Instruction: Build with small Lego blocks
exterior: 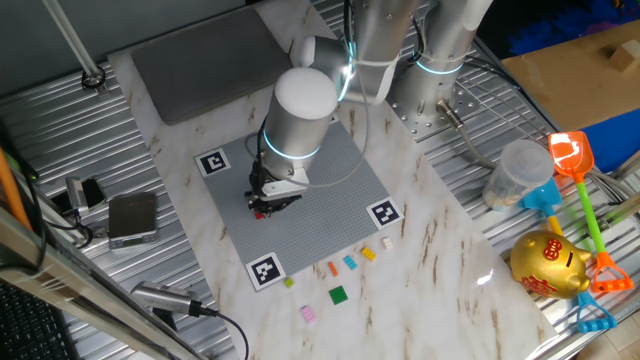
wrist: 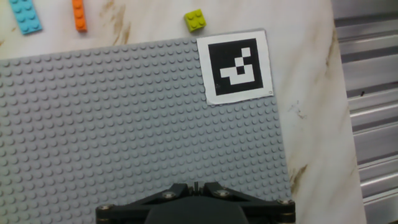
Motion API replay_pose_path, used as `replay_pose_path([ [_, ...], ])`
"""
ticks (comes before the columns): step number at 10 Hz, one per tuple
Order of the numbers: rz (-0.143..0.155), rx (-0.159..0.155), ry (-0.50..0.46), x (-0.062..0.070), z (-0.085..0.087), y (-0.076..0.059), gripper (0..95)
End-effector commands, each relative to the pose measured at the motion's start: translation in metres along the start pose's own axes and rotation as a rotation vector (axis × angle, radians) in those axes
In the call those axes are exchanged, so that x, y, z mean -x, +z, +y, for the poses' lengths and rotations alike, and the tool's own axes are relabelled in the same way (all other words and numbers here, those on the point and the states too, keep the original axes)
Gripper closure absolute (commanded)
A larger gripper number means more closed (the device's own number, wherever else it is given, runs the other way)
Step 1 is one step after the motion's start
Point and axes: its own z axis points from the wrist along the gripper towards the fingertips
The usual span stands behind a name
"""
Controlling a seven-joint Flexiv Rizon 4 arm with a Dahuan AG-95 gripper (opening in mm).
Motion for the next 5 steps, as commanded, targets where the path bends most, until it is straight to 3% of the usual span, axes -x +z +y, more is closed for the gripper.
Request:
replay_pose_path([
  [1, -0.001, 0.008, -0.006, -0.0002, 0.0011, -0.0009, 95.0],
  [5, 0.012, 0.030, -0.041, -0.0008, 0.0012, 0.0015, 95.0],
])
